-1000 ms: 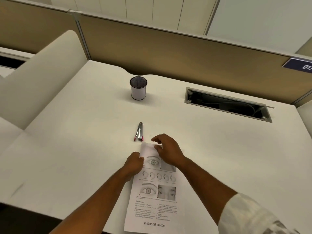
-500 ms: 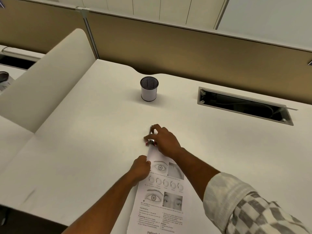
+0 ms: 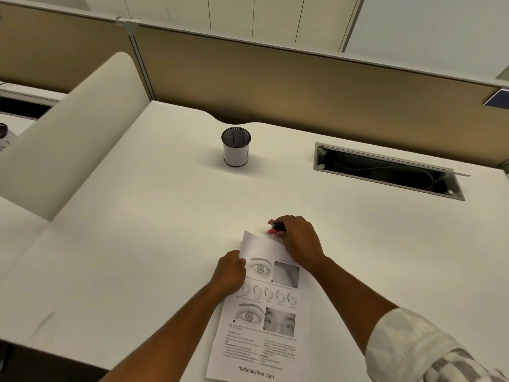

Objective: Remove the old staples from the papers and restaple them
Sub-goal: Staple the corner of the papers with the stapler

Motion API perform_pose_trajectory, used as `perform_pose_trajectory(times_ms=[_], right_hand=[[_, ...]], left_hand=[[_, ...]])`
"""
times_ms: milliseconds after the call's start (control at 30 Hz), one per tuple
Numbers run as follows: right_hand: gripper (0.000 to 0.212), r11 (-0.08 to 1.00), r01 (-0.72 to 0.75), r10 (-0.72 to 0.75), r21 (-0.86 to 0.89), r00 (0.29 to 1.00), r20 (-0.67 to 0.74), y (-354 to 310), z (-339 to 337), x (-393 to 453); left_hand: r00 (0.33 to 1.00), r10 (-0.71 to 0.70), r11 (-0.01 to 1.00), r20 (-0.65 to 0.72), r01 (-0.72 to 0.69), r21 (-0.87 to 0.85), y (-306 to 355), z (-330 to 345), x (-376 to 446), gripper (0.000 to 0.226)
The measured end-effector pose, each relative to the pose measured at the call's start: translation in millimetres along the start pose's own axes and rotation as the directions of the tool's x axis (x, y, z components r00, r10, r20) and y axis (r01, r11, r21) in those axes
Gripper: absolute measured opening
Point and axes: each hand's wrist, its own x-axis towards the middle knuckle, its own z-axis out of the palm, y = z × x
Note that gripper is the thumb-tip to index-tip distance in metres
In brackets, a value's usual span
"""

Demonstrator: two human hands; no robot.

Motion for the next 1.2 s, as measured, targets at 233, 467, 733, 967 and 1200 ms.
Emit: perform_pose_trajectory(times_ms=[233, 467, 733, 967, 1200], right_hand=[[0.033, 0.956, 0.012, -0.006, 0.292, 1.0, -0.019, 18.4, -46.7, -48.6], [0.037, 0.937, 0.044, -0.028, 0.348, 0.998, -0.05, 35.6, -109.8, -80.6], [0.049, 0.98, 0.073, -0.084, 0.187, 0.995, 0.05, 46.4, -162.8, -101.6], [0.051, 0.99, 0.144, -0.144, -0.01, 0.989, -0.017, 53.8, -181.3, -105.5], [0.055, 0.985, 0.17, -0.17, -0.014, 0.985, -0.024, 53.8, -192.0, -99.6]], left_hand=[[0.981, 0.195, 0.98, -0.007, -0.195, 0.031, 35.0, 27.5, -15.1, 0.024], [0.917, 0.399, 0.916, 0.001, -0.399, 0.039, 71.0, 43.0, -33.5, 0.023], [0.86, 0.51, 0.859, -0.003, -0.508, 0.06, 105.0, 61.2, -45.0, 0.02], [0.83, 0.558, 0.821, 0.012, -0.554, 0.139, 117.6, 70.7, -46.3, 0.021], [0.819, 0.573, 0.808, 0.025, -0.57, 0.148, 124.6, 74.0, -49.1, 0.014]])
